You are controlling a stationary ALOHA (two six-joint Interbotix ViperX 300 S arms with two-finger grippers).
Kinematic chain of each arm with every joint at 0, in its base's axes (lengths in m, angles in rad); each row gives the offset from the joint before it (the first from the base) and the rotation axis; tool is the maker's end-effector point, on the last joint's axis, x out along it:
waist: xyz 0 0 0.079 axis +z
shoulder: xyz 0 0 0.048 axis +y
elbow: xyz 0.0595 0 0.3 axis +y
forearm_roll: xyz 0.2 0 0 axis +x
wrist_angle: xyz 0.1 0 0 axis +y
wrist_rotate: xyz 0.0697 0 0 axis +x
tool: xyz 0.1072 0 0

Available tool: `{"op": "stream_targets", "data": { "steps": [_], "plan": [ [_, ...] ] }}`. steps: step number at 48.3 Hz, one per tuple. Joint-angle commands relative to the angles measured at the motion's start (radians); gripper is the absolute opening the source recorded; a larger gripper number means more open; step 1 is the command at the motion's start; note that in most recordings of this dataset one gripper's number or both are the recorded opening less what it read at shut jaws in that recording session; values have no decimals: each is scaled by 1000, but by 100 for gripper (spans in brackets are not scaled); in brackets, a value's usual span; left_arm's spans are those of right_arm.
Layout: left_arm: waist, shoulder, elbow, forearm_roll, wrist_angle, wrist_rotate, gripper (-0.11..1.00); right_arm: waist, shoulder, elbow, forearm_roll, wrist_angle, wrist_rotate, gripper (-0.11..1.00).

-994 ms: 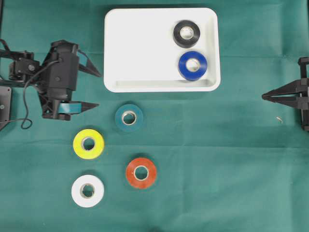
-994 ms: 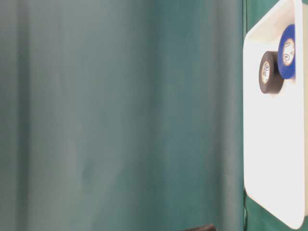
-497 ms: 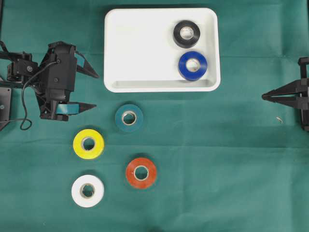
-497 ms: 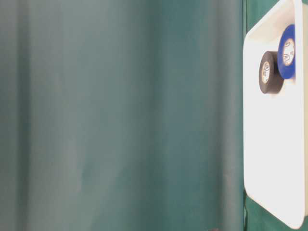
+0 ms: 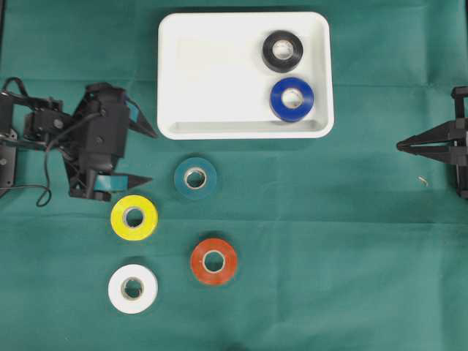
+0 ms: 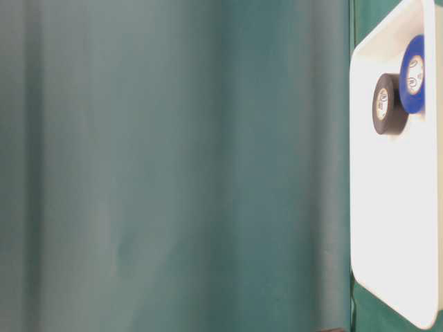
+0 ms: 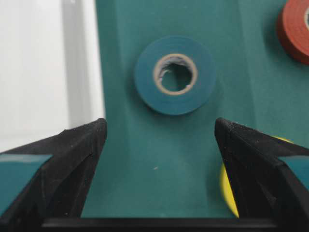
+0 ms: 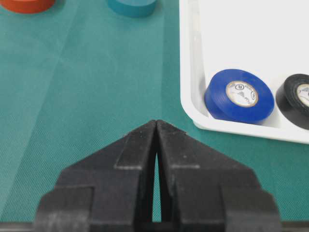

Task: Put the tape into the white case with the left arm.
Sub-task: 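Move the left gripper down over the red tape roll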

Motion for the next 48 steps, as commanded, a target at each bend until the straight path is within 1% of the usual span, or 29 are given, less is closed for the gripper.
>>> {"op": "stream_targets", "data": {
  "steps": [1, 21, 27, 36, 42, 48],
  "plan": [
    [-28, 21, -41, -3, -9, -3, 92, -2, 8, -12, -3, -11, 2, -9],
    [-150, 176, -173, -3, -9, -8, 92, -2, 8, -11, -3, -11, 2, -9],
    [-179, 225, -213, -5, -9, -35, 92, -2, 11, -11, -3, -11, 2, -9],
    [-224, 302, -270, -3, -9, -94, 92, 0, 11, -9, -5, -11, 2, -9],
    [-247, 350, -308, -3, -9, -101, 92, 0, 11, -11, -3, -11, 2, -9],
    [-252, 394, -345, -5, -9, -101, 92, 0, 11, -11, -3, -11, 2, -9]
  ]
}}
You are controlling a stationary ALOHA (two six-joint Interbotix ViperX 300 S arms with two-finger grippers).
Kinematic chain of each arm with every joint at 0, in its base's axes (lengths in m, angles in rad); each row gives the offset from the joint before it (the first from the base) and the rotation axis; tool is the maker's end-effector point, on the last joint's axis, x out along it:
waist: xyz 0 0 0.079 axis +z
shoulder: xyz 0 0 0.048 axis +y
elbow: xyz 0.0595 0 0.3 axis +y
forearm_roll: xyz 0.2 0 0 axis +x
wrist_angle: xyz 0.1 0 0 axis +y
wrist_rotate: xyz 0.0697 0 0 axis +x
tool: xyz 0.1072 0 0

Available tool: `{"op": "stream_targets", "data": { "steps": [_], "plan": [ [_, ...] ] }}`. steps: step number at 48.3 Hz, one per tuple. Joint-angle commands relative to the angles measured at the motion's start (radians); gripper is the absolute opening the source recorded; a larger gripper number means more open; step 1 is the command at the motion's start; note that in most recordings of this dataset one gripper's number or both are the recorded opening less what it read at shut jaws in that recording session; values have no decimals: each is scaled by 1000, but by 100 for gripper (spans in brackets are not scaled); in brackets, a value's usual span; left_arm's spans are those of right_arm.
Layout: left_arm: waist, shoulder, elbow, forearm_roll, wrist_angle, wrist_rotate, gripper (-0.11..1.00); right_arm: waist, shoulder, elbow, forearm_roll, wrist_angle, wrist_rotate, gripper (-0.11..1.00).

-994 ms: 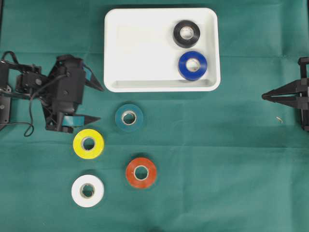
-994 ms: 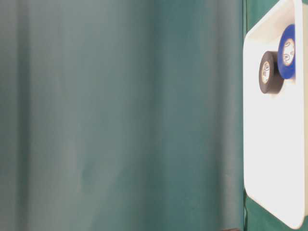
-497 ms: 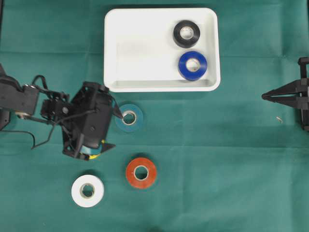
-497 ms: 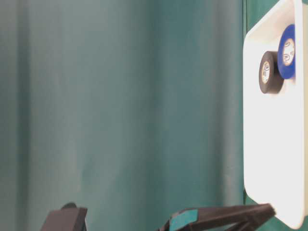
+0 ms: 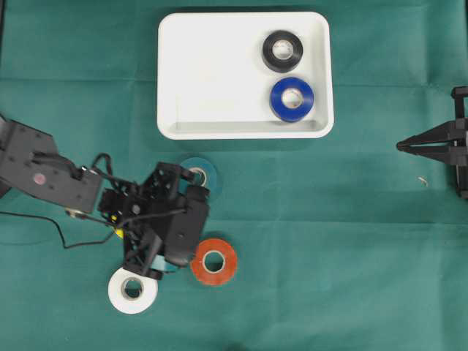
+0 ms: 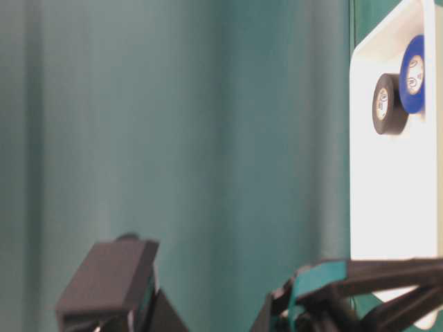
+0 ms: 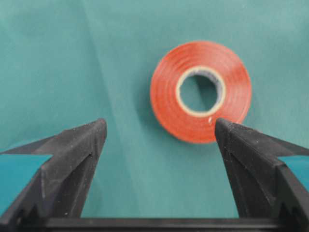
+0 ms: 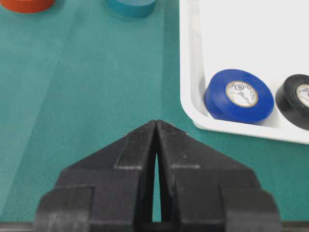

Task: Put the tape into the white case with the left arm.
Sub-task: 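Move the left gripper down over the red tape roll, then lower the left gripper into the red roll's hole and close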

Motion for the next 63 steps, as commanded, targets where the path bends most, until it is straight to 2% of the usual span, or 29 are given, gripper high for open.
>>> {"op": "stream_targets", "data": {
  "steps": [1, 12, 54, 59, 63],
  "plan": [
    [-5, 14, -48, -2, -6, -2, 92, 0, 11, -11, -2, -11, 3, -9],
    [2, 72, -94, 2, -6, 3, 92, 0, 11, -9, -2, -11, 18, -9],
    [35, 241, -130, 3, -63, 3, 92, 0, 11, -6, -2, -14, 23, -9],
    [40, 245, -130, 3, -63, 5, 90, -2, 11, -8, -2, -14, 23, -9],
    [40, 245, -130, 3, -63, 5, 85, 0, 9, -6, -2, -14, 23, -9]
  ]
}}
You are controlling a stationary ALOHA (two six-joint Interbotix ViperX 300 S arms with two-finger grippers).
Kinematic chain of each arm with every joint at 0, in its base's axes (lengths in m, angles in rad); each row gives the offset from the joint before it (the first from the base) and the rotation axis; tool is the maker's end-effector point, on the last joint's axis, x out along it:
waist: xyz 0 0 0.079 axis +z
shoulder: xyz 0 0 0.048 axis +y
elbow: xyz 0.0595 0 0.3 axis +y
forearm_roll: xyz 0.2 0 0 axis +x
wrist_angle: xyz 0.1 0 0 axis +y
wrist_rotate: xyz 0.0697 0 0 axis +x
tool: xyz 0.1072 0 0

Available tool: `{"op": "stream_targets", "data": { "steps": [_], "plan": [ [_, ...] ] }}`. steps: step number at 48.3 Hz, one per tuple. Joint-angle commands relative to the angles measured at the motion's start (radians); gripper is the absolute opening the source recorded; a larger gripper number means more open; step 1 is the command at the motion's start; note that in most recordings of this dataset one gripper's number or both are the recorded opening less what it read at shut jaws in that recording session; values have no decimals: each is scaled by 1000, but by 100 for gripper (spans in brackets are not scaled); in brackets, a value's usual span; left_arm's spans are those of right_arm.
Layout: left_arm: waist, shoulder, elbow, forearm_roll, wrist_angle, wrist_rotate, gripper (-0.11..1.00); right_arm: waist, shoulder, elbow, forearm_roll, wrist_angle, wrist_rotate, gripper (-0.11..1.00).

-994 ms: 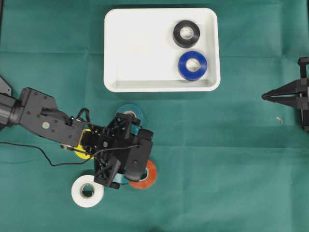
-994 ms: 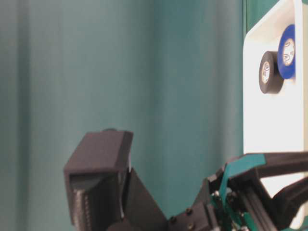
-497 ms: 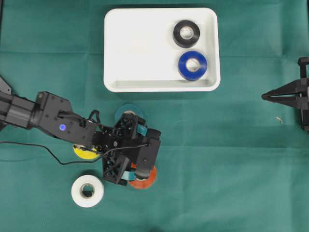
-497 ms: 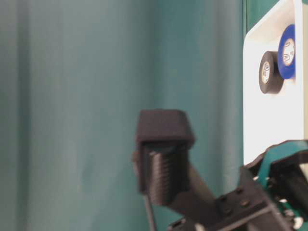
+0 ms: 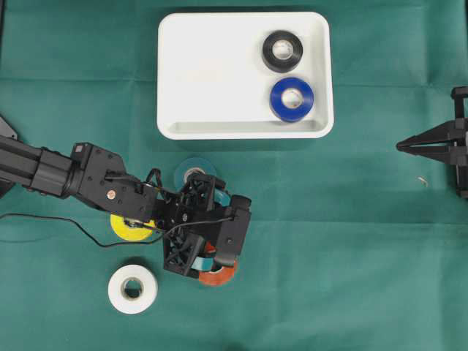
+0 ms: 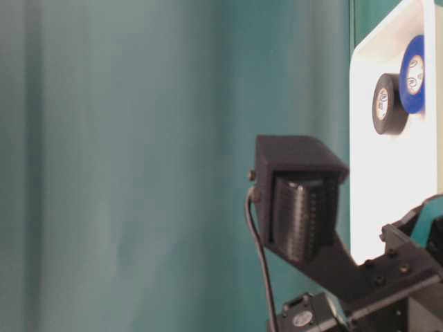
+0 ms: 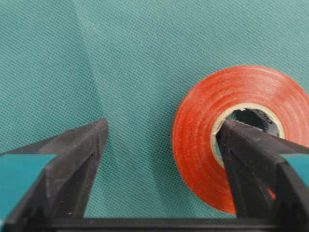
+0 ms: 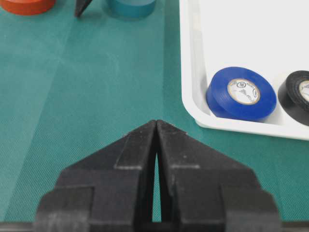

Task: Put the tape into the white case with the left arm.
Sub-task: 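Lower the left gripper into the red roll's hole and close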

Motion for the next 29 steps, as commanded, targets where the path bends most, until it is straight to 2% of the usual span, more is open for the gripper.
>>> {"op": "stream_targets", "data": {
  "steps": [1, 5, 10, 12, 29],
  "plan": [
    [8, -17, -18, 2, -6, 2, 82, 0, 11, -9, -2, -11, 0, -9],
    [8, -20, -18, 2, -6, 5, 64, -2, 9, -11, -2, -11, 0, -9],
    [8, -26, -18, 3, -6, 6, 34, 0, 9, -11, -2, -11, 0, -9],
    [8, -29, -17, 3, -6, 6, 26, 0, 11, -11, -2, -11, 0, -9],
    [2, -48, -21, 3, -2, 5, 26, 0, 9, -9, -2, -11, 2, -9]
  ]
}}
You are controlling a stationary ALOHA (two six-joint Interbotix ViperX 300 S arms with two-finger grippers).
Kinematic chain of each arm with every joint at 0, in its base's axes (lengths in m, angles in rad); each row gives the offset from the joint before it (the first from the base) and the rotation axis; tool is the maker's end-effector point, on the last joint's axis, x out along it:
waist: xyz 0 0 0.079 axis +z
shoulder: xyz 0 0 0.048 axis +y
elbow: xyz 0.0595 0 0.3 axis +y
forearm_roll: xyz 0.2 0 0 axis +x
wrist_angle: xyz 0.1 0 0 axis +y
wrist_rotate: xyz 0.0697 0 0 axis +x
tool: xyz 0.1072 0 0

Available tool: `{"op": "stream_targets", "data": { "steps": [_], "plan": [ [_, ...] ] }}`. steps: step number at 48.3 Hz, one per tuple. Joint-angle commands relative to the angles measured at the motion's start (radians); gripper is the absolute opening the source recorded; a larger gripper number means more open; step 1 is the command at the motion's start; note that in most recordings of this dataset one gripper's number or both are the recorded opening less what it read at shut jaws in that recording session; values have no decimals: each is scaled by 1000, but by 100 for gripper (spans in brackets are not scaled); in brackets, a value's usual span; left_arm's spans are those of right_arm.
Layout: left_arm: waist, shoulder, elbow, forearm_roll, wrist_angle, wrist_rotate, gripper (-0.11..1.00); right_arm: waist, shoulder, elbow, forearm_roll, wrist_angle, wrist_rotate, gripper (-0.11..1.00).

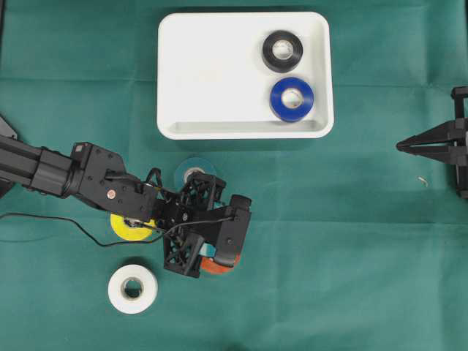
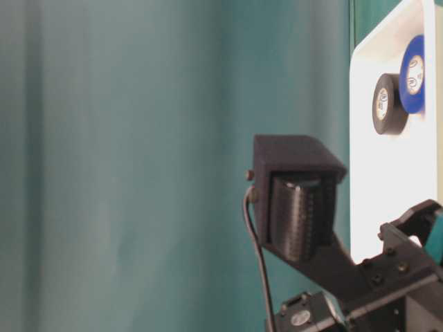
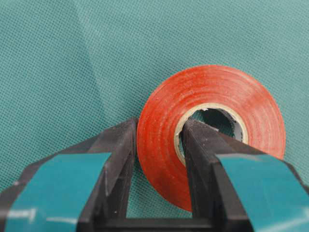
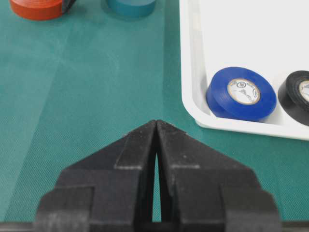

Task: Put the tape into the white case with the left arm.
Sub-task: 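Lower the left gripper into the red roll's hole and close, then lift the red roll and carry it into the white case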

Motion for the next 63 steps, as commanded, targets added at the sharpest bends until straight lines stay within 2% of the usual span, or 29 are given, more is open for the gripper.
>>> {"op": "stream_targets", "data": {
  "steps": [1, 9, 25, 34, 41, 63],
  "plan": [
    [-3, -48, -21, 3, 0, 2, 26, 0, 11, -9, -2, -11, 2, -9],
    [-11, -91, -26, 2, 28, 0, 26, -2, 9, -11, -2, -11, 0, -9],
    [-21, -176, -80, 3, 179, 0, 26, 0, 9, -11, -2, -11, 2, -9],
    [-8, -186, -86, 3, 186, 3, 26, 0, 9, -9, -2, -11, 2, -9],
    [35, -186, -86, 3, 189, 3, 26, -2, 8, -9, -2, -11, 2, -9],
    [261, -199, -86, 5, 190, 6, 26, 0, 8, -11, -3, -11, 2, -9]
  ]
}}
